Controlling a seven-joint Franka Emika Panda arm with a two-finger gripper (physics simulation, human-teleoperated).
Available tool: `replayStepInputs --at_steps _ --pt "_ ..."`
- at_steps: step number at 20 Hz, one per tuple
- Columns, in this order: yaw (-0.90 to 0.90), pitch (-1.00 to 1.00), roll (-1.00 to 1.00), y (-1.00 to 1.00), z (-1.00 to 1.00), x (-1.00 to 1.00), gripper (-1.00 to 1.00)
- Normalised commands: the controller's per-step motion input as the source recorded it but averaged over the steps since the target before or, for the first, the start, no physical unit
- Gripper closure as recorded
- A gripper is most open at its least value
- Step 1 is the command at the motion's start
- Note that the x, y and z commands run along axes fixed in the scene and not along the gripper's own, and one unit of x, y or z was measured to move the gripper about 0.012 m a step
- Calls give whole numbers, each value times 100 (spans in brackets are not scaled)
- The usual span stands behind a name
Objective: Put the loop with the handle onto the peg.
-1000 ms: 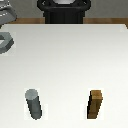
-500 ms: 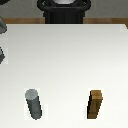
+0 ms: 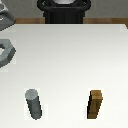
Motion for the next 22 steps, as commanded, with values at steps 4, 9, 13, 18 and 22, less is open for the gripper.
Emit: replayStepInputs --at_steps 4,9,13,18,22 --pt "0 0 0 100 0 0 100" --pt "0 0 0 100 0 0 100" --pt "0 0 0 50 0 4 100" --pt "0 0 0 0 0 80 100" --pt "0 0 0 0 0 100 100"
